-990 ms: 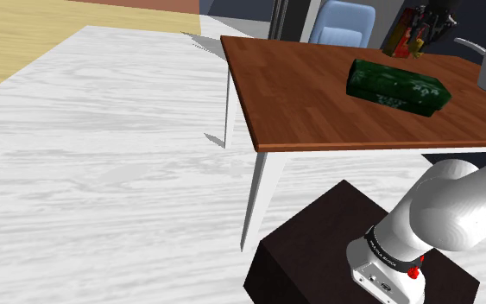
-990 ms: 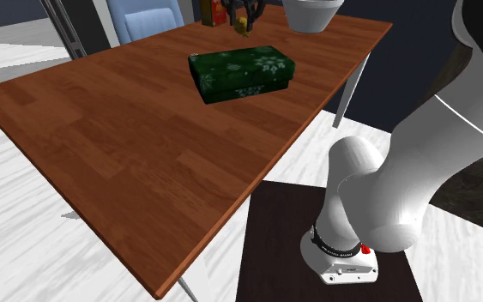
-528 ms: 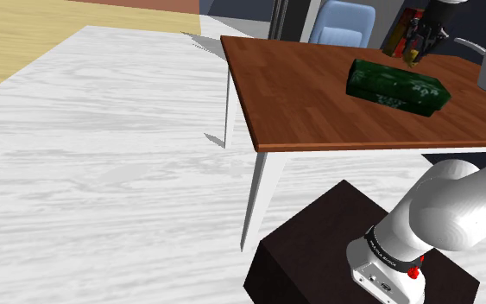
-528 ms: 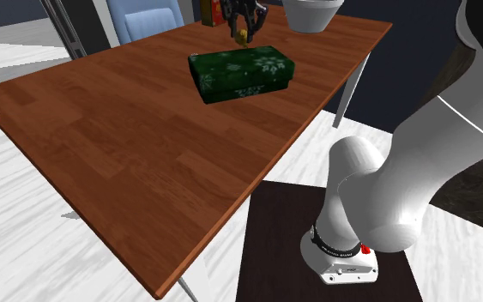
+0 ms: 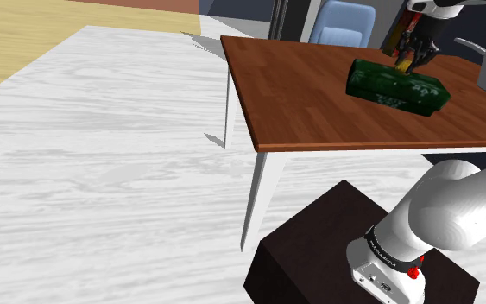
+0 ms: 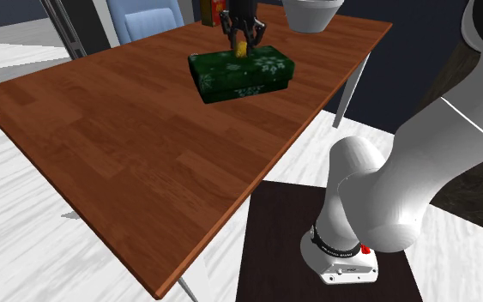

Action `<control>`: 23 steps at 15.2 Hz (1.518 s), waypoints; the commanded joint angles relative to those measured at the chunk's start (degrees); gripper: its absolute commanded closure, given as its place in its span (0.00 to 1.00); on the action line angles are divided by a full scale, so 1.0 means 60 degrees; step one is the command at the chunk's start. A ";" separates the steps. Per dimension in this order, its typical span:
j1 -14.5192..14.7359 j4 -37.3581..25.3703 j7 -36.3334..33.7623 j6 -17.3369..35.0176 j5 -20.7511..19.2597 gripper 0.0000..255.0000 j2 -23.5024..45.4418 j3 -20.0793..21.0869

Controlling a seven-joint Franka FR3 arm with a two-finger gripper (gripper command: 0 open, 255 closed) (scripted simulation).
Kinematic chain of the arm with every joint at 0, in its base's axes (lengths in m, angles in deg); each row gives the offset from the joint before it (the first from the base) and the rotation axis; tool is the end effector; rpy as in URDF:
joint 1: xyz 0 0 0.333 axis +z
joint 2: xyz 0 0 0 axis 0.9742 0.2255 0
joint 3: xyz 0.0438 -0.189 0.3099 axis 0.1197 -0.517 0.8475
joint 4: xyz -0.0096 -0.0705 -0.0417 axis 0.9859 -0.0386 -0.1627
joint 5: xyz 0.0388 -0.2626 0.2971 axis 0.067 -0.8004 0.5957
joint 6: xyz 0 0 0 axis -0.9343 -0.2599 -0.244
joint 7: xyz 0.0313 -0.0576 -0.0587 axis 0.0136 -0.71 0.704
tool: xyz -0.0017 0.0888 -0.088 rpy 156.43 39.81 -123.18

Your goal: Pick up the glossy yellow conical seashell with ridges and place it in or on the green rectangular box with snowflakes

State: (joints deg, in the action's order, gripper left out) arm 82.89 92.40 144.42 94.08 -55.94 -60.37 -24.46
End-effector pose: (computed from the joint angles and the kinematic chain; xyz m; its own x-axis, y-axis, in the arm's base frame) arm 0.2910 -0.3671 0.6376 0.3836 0.9091 -0.1622 0.9201 -0.3613 0.1510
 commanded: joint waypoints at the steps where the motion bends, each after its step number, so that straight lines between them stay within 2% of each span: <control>1: -0.0019 0.0080 0.0001 0.0064 -0.0023 1.00 -0.0010 -0.0035; 6: -0.0019 0.0079 0.0001 0.0064 -0.0023 1.00 -0.0009 -0.0036; 7: -0.0018 0.0079 0.0001 0.0065 -0.0022 0.00 -0.0007 -0.0037; 12: -0.0019 0.0079 0.0001 0.0064 -0.0023 0.00 -0.0009 -0.0036; 16: 0.0031 -0.1040 0.0096 -0.1102 0.0158 0.00 0.0011 0.0380; 23: 0.0031 -0.1040 0.0096 -0.1102 0.0158 0.00 0.0011 0.0380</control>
State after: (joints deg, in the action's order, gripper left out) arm 83.07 86.18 145.00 87.48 -55.00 -60.31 -22.18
